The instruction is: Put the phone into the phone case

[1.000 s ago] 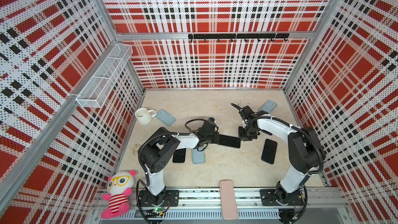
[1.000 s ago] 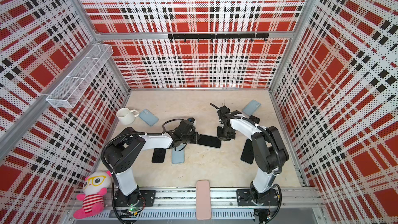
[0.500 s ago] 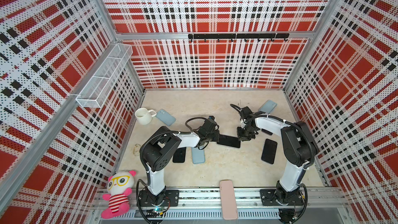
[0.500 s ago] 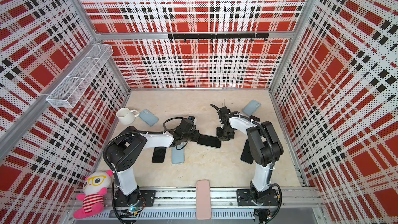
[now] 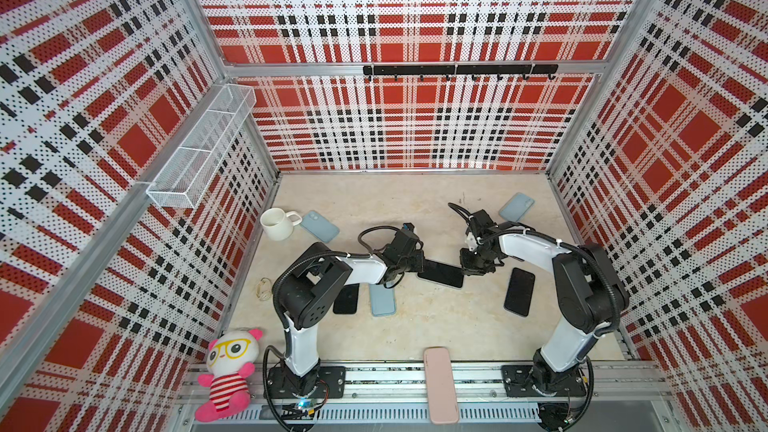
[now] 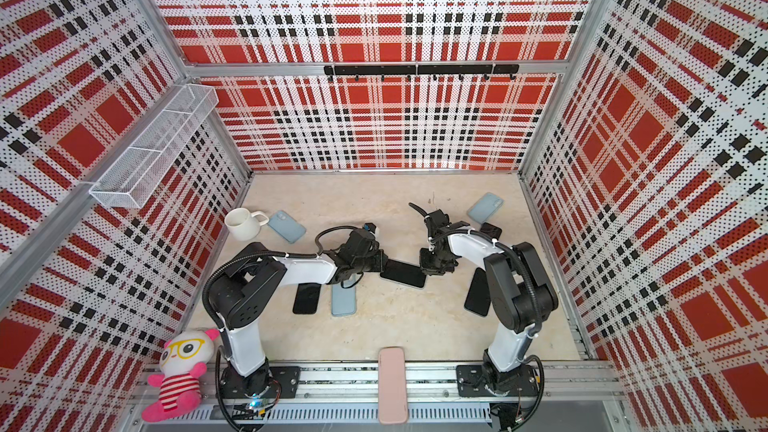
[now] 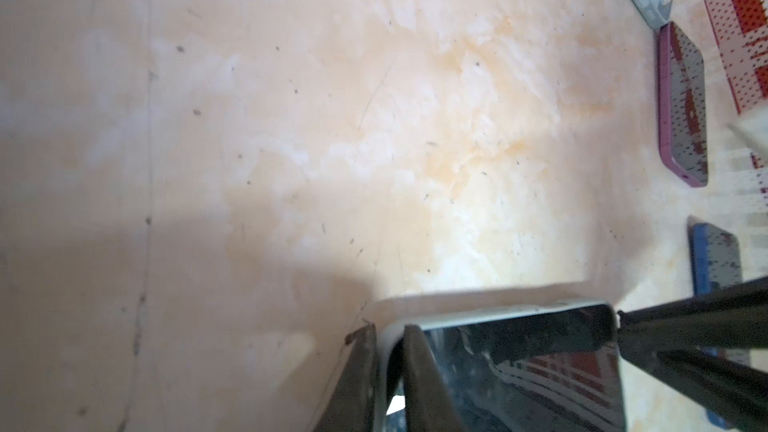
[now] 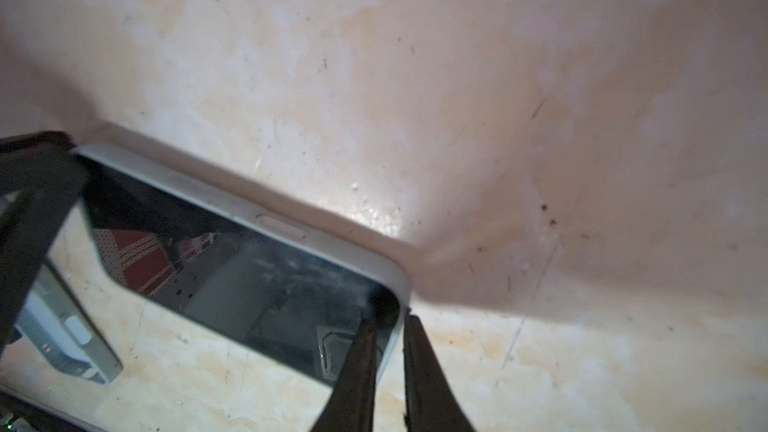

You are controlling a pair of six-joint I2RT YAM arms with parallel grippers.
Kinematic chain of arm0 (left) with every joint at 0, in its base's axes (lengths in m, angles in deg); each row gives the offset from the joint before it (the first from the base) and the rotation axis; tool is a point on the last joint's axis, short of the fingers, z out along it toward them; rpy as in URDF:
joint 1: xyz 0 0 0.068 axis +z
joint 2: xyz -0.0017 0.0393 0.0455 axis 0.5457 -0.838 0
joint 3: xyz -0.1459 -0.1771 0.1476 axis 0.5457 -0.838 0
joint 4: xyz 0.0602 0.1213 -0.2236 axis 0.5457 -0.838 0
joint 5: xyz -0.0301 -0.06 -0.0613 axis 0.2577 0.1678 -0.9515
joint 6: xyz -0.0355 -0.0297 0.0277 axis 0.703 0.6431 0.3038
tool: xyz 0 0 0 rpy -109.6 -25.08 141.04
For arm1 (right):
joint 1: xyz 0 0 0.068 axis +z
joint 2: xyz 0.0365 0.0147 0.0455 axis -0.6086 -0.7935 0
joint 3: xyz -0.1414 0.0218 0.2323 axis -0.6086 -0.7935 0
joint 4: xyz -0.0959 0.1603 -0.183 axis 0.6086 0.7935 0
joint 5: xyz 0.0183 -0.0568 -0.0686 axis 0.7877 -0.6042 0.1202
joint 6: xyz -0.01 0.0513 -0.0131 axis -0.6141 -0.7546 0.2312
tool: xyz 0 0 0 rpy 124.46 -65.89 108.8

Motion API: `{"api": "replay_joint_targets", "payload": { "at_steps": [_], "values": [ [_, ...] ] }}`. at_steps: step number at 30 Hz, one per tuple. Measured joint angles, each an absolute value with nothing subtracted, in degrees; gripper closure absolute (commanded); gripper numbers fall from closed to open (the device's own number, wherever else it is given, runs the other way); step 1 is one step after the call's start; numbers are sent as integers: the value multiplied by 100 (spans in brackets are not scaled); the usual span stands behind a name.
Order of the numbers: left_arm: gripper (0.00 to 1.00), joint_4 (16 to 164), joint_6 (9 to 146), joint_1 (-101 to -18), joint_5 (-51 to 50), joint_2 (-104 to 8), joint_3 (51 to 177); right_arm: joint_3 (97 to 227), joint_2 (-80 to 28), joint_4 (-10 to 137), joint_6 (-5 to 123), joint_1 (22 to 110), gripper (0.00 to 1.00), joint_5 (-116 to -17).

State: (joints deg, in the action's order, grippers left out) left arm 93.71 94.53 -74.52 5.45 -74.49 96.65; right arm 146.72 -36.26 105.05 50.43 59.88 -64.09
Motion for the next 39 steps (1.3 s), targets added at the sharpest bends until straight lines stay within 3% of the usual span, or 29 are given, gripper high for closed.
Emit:
{"api": "replay_joint_targets", "payload": {
  "at_steps": [5, 9, 18, 19, 20, 21, 27, 39],
  "values": [
    [61, 8751, 9451, -7457, 774, -7298, 9818, 14700, -2937, 10675, 5508, 6034, 68, -6396],
    [49, 8062, 9387, -7363, 1002, -7047, 9932, 14814, -2522, 10774, 6105, 6126, 48, -6503],
    [33, 7315, 9816, -7312, 1434, -5091, 9044, 15439, -2765, 10888, 8256, 6318, 25, -6638],
    [30, 7293, 9894, -7301, 1439, -4888, 8878, 15515, -2898, 10962, 8494, 6377, 18, -6662],
    [27, 7262, 9945, -7293, 1434, -4759, 8762, 15614, -3042, 11058, 8730, 6445, 17, -6678],
    [25, 7223, 9988, -7282, 1434, -4669, 8666, 15703, -3182, 11141, 8964, 6519, 4, -6686],
    [15, 7035, 10014, -7264, 1491, -4621, 8513, 15839, -3608, 11517, 10046, 6799, 0, -6752],
    [11, 7201, 9704, -7059, 1183, -4665, 8354, 15933, -4000, 11773, 11049, 6935, 0, -7062]
  ]
}}
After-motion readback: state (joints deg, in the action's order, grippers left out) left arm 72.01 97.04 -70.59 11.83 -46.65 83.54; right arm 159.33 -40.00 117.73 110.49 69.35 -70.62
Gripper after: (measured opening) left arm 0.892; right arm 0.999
